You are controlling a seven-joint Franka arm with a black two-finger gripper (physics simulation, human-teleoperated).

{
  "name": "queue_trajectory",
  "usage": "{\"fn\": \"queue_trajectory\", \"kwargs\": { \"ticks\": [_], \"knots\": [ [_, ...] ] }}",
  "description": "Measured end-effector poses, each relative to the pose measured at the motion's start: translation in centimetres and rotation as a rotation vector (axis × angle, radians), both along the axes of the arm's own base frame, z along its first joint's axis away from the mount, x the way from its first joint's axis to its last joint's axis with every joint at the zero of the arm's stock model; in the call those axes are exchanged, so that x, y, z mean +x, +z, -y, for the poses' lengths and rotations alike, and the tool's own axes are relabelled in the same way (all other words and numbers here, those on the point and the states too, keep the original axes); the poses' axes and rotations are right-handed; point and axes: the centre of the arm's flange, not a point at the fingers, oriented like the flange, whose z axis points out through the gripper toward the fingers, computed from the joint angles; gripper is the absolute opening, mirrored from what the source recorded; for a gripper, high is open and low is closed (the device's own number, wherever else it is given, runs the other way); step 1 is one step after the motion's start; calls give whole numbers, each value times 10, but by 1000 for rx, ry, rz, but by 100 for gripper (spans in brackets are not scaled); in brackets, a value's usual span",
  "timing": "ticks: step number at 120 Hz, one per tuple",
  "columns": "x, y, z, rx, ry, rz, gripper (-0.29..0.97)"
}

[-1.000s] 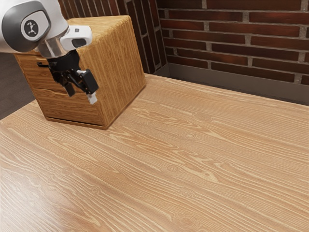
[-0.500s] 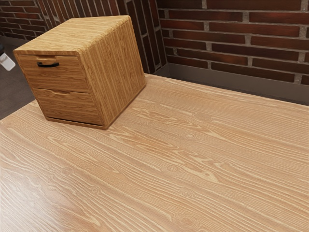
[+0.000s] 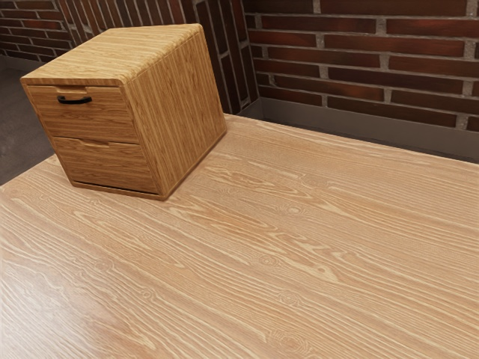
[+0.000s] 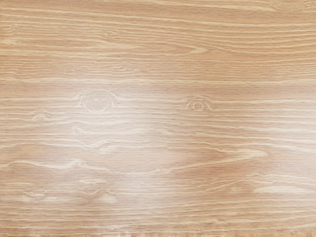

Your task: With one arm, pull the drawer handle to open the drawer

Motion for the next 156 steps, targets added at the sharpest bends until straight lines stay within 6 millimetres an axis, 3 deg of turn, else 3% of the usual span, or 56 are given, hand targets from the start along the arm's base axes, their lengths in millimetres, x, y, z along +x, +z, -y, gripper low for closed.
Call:
{"fn": "queue_trajectory", "kwargs": {
  "ticks": [9,18,31,42,60,82,90,104,116,132,143,156],
  "knots": [
    [-74,-24,-43,-4,171,-53,68],
    [-141,-37,-65,0,282,-9,68],
    [-180,-37,-91,87,381,81,68],
    [-196,-32,-118,154,490,131,68],
    [-193,-25,-132,196,592,207,68],
    [-184,-21,-129,132,787,244,68],
    [-180,-10,-135,140,871,245,68],
    [-171,16,-181,212,1017,233,68],
    [-152,24,-214,241,1043,248,68],
    [-125,14,-253,238,1033,266,68],
    [-104,-4,-282,223,1031,261,68],
    [-90,-12,-295,187,1024,274,68]
  ]
}}
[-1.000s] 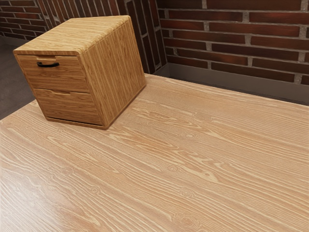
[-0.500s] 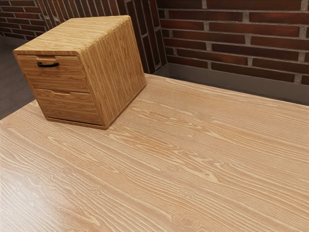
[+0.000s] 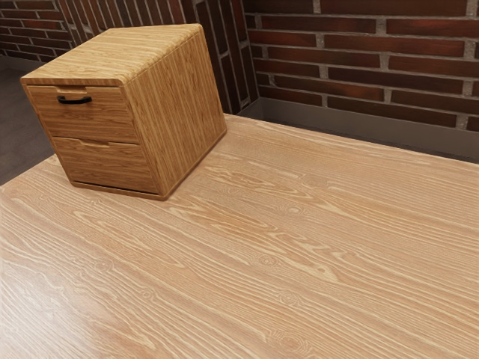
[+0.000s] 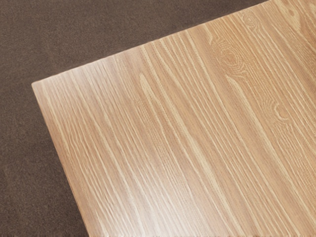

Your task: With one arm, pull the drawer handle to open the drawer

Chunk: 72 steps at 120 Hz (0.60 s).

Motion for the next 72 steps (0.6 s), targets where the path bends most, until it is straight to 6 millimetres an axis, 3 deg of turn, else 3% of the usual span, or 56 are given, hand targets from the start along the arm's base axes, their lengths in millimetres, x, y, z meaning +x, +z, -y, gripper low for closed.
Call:
{"fn": "queue_trajectory", "kwargs": {
  "ticks": [19,26,40,46,57,67,72],
  "knots": [
    [-16,5,13,-57,-75,29,68],
    [-9,2,12,-43,-122,46,68],
    [19,-31,-21,14,-203,152,68],
    [24,-35,-31,50,-217,203,68],
    [42,-22,-33,134,-256,270,68],
    [61,8,-28,229,-296,334,68],
    [71,14,-30,263,-311,350,68]
  ]
}}
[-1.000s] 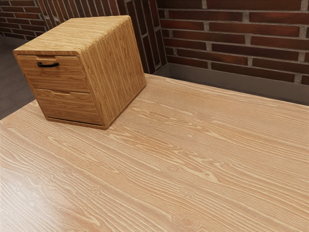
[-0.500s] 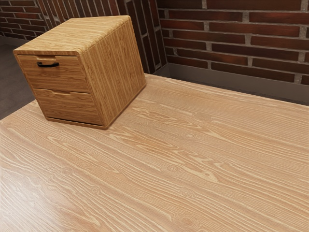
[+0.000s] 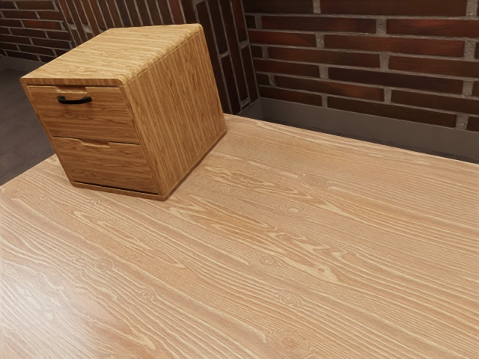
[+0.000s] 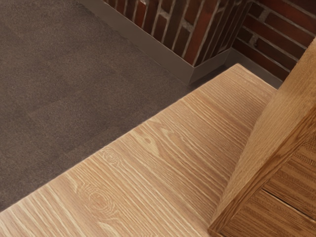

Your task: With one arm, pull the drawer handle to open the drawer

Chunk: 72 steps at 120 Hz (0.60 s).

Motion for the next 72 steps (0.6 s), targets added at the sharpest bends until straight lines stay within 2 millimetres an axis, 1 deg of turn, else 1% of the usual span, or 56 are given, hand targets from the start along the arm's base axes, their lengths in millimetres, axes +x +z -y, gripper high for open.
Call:
{"fn": "queue_trajectory", "kwargs": {
  "ticks": [4,14,25,30,33,43,54,58,62,67,72],
  "knots": [
    [6,-3,-4,17,1,-9,68],
    [14,-16,-14,32,12,-44,68],
    [24,-27,-12,12,-26,-78,68],
    [23,-25,-4,-2,-52,-127,68],
    [28,-26,2,-13,-74,-155,68],
    [76,-37,34,-45,-201,-237,68],
    [109,-49,58,-65,-303,-303,68],
    [115,-54,62,-72,-327,-320,68],
    [116,-56,64,-77,-342,-333,68],
    [115,-56,66,-80,-357,-344,68],
    [119,-56,71,-81,-381,-349,68]
  ]
}}
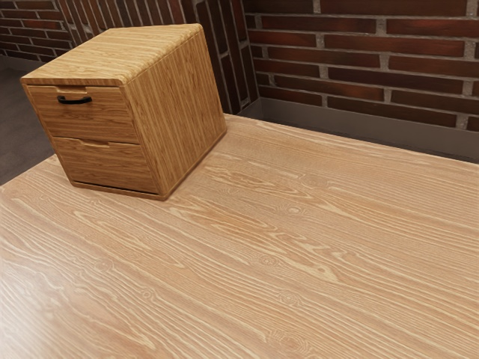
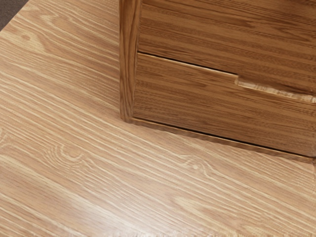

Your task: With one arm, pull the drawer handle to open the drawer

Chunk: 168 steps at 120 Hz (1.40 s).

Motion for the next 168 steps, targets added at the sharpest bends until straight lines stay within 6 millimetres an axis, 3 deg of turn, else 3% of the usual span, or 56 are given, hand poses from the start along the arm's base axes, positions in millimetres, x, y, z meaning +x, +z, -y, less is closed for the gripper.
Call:
{"fn": "queue_trajectory", "kwargs": {
  "ticks": [13,24,58,66,88,111,153,168],
  "knots": [
    [21,2,20,-6,-77,1,68],
    [25,4,27,-9,-121,4,68],
    [-12,0,17,17,-169,-109,68],
    [-18,13,20,60,-153,-120,68],
    [-19,26,32,-42,115,-102,68],
    [-41,11,27,-146,440,-237,68],
    [-14,11,41,-285,812,-152,68],
    [8,13,54,-291,899,-127,68]
  ]
}}
